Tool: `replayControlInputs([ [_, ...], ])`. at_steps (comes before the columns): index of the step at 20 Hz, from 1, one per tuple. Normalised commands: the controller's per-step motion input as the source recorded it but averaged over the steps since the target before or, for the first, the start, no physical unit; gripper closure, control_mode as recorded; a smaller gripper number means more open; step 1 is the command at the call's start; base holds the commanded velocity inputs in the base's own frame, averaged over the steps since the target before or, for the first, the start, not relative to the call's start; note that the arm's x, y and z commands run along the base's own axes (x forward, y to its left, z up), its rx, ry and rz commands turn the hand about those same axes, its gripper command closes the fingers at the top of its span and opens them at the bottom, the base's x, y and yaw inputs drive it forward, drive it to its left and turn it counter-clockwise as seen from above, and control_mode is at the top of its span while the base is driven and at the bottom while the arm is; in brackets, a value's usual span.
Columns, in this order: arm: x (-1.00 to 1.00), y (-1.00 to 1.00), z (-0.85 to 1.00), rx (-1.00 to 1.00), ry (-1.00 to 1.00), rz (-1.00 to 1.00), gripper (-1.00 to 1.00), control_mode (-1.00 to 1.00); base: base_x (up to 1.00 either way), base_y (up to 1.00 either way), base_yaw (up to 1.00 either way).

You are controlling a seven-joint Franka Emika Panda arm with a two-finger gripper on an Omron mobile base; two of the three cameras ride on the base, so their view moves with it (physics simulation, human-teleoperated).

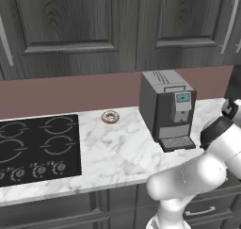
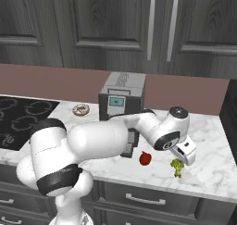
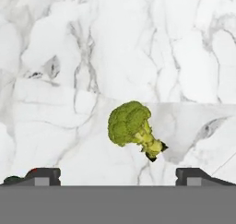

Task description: Place the bell pepper and broccoli inside the fridge drawer. Close the drawer after placing the vegetables.

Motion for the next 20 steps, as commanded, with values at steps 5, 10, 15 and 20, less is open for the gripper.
replayControlInputs([
  [5, -0.03, -0.24, -0.43, 0.03, -0.02, 0.06, -1.0, -1.0, 0.0, 0.0, 0.0],
  [10, 0.0, 0.0, -0.33, 0.0, -0.05, 0.15, -1.0, -1.0, 0.0, 0.0, 0.0],
  [15, 0.0, 0.0, -0.19, 0.0, -0.03, 0.15, -1.0, -1.0, 0.0, 0.0, 0.0],
  [20, 0.0, 0.07, -0.16, 0.0, 0.0, 0.11, -1.0, -1.0, 0.0, 0.0, 0.0],
])
